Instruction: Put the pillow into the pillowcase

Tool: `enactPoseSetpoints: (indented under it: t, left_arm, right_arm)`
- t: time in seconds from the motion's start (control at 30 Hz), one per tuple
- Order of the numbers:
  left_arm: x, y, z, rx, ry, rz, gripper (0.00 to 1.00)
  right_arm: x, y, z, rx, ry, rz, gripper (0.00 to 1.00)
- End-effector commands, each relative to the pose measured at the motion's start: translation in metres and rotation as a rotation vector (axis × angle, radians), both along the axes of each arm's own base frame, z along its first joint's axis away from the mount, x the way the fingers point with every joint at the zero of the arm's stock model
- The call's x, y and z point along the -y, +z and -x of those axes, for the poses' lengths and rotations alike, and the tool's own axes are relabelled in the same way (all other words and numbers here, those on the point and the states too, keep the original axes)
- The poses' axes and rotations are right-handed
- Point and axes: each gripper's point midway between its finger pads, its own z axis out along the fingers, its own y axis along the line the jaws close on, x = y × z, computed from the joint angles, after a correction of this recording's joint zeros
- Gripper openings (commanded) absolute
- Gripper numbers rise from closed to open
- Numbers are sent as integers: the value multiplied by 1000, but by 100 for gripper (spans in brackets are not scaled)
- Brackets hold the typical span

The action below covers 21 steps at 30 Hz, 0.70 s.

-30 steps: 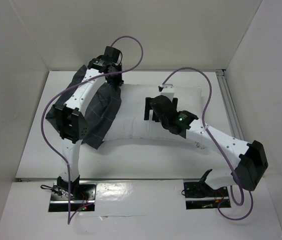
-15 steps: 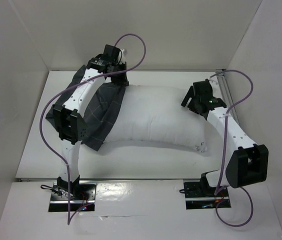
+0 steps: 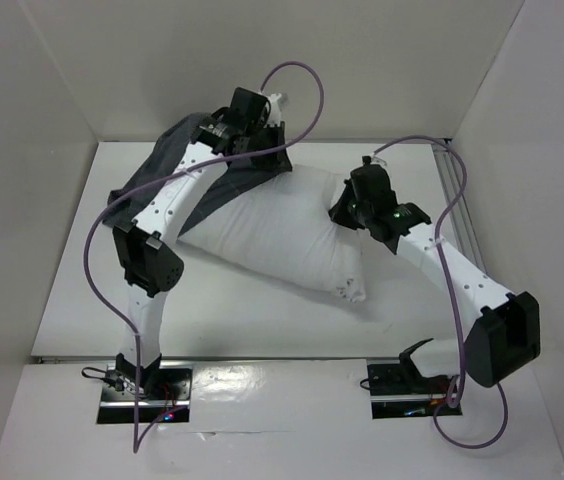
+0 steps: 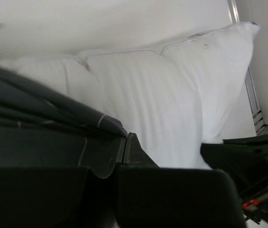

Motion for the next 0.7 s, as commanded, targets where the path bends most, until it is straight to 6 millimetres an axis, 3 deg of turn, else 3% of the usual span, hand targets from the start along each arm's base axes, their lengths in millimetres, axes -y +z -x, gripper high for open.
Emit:
enactPoseSetpoints:
  t: [0.0, 0.03, 0.1, 0.17, 0.3, 0.4, 0.47, 0.5, 0.53, 0.57, 0.6, 0.67]
  left_arm:
    - [91, 88, 90, 76, -246, 272, 0]
    - [93, 78, 99, 13, -249, 299, 0]
    - [93, 77, 89, 29, -228, 313, 0]
    - [97, 63, 80, 24, -222, 292, 0]
    - [97, 28, 59, 9, -209, 202, 0]
    - [94, 31, 56, 32, -242, 189, 56]
    - [85, 37, 53, 67, -247, 161, 93]
    - [78, 56, 55, 122, -240, 160, 100]
    - [72, 65, 56, 160, -232, 142, 100]
    - [62, 78, 50, 240, -215, 103, 100]
    - [50, 104, 54, 309, -184, 100, 100]
    - [23, 128, 45, 412, -90, 41, 100]
  right_arm:
    - [-32, 99, 1, 237, 67, -191, 0]
    - [-27, 92, 3, 221, 43, -184, 0]
    - [-15, 70, 11, 185, 10, -162, 0]
    - [-3, 41, 20, 114, -28, -149, 0]
    - [27, 3, 27, 50, -143, -69, 0]
    - [52, -4, 28, 27, -207, -11, 0]
    - [66, 9, 21, 50, -212, 19, 4]
    - [69, 15, 20, 60, -203, 29, 20]
    - [70, 20, 18, 70, -175, 68, 63]
    - [75, 36, 13, 89, -185, 86, 78]
    - [80, 47, 11, 112, -193, 109, 85]
    - [84, 62, 5, 138, -176, 169, 97]
